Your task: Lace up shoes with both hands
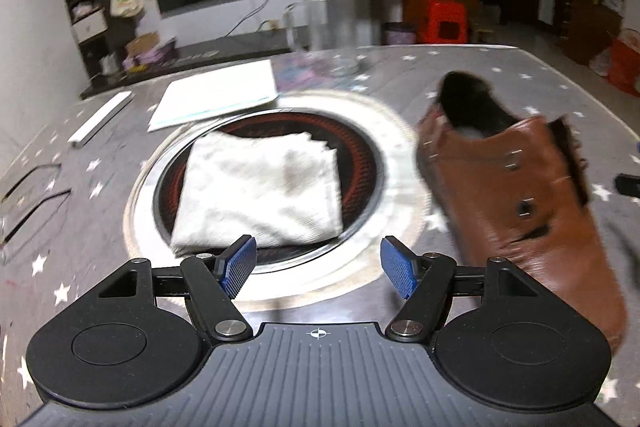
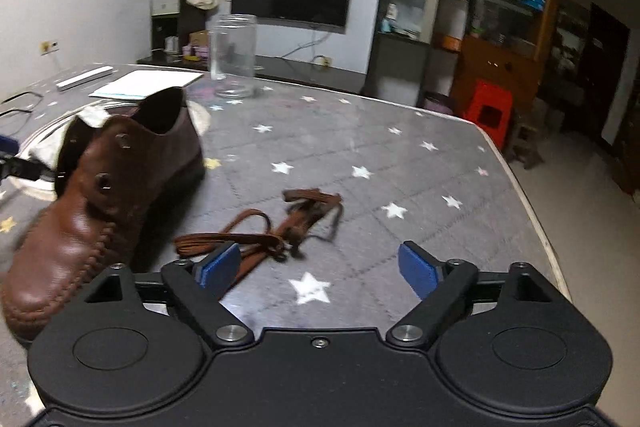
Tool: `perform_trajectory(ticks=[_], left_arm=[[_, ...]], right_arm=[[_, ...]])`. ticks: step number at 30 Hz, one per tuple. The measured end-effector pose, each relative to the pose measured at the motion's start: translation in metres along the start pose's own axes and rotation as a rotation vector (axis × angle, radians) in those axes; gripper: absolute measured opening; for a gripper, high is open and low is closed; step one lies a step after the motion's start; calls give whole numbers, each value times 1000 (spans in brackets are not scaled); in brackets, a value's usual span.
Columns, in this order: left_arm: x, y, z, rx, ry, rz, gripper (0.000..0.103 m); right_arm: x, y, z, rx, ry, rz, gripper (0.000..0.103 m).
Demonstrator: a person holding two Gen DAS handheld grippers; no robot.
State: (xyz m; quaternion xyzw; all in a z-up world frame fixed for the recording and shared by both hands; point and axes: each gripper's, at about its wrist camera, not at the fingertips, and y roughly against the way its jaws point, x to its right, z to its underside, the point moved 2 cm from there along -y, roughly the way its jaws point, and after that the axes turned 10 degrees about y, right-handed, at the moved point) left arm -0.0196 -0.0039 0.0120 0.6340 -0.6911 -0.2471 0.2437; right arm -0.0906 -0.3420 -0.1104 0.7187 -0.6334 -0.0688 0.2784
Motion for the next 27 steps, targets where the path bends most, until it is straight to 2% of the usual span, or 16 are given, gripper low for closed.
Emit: perform_trajectory(ticks=[4, 16, 27], left_arm=[[-16, -10, 1, -1, 29, -31, 70], [-53, -30, 3, -12, 81, -96, 70], [-67, -37, 6, 22, 115, -93, 82]], right_arm=[[6, -7, 8, -5, -27, 11, 101], [17, -24, 16, -50, -79, 21, 102], [21, -34, 22, -89, -117, -5, 103]])
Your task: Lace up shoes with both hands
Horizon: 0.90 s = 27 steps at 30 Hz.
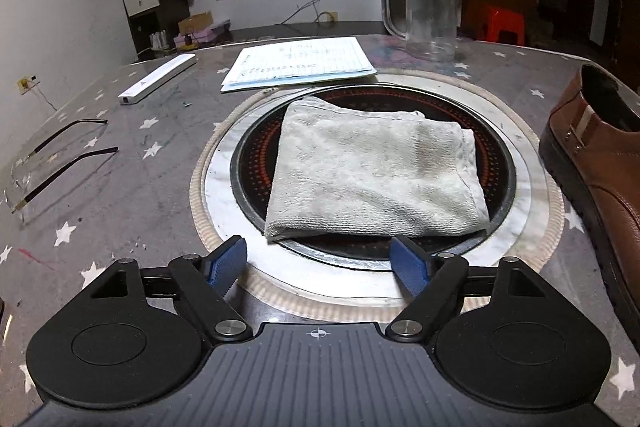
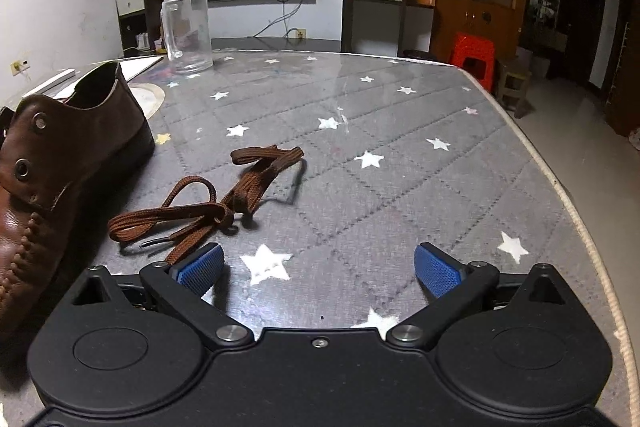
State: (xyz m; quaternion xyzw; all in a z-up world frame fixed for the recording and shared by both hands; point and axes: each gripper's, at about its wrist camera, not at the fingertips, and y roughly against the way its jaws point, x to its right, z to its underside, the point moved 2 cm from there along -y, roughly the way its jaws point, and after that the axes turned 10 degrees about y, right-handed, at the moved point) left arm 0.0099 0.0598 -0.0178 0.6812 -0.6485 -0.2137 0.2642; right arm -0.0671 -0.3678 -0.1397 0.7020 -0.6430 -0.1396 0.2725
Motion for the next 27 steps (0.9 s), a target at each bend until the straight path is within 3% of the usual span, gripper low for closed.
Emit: perform_trajectory(ticks=[17, 27], left_arm=[[-6, -7, 2, 12, 4, 43, 101], [-7, -9, 3, 6, 9, 56, 103]], right_arm=[[3, -4, 1, -4, -17, -14, 103], [3, -5, 2, -3, -21, -16, 103]])
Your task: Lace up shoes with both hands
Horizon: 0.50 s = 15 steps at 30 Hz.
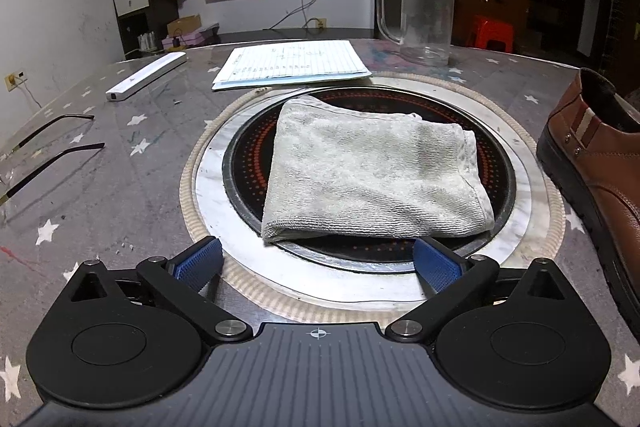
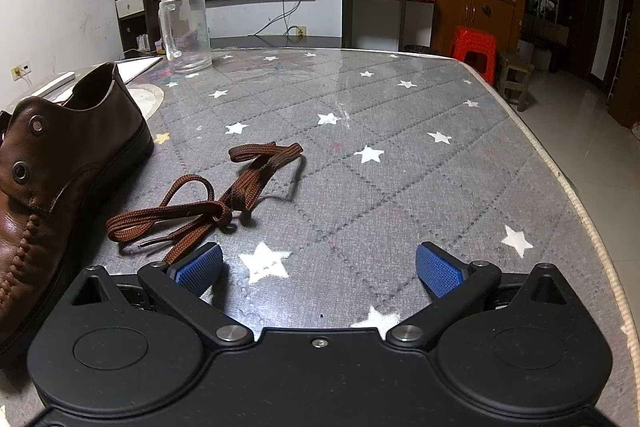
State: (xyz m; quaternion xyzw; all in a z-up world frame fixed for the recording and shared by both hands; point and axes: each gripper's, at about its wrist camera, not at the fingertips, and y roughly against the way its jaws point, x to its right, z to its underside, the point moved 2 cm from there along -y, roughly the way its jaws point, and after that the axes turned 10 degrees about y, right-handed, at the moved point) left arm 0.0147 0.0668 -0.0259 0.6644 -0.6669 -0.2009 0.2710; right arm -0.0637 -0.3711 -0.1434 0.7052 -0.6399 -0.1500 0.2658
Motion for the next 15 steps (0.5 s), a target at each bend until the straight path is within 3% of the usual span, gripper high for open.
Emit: perform_trajectory(ticks=[15], left_arm=[[1, -3, 1, 1, 2, 2, 103]], right_arm=[[0, 0, 0, 1, 5, 3, 103]])
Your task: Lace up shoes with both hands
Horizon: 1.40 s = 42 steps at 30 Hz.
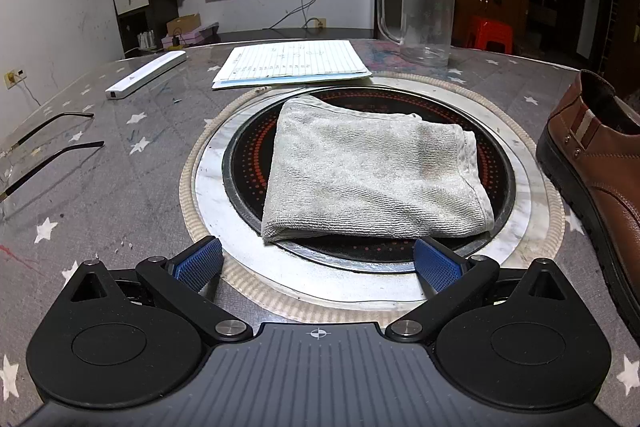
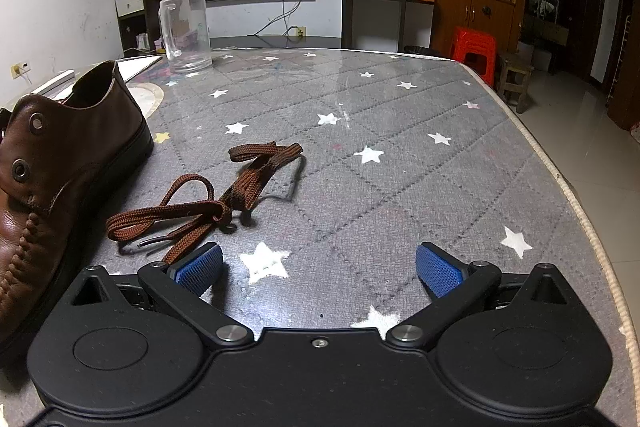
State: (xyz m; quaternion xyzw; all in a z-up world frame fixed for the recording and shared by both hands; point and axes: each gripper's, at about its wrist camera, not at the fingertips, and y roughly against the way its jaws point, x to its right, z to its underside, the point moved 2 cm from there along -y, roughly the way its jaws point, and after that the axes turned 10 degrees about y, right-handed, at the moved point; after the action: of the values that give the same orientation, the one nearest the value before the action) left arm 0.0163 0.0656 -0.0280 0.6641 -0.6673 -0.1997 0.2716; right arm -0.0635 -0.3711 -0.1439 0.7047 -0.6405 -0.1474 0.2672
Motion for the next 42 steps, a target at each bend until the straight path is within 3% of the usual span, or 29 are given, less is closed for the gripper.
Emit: perform_trajectory(ticks=[42], left_arm=[[-2, 1, -1, -1, 2, 2, 103]], right_arm=[[0, 2, 1, 0, -3, -3, 103]])
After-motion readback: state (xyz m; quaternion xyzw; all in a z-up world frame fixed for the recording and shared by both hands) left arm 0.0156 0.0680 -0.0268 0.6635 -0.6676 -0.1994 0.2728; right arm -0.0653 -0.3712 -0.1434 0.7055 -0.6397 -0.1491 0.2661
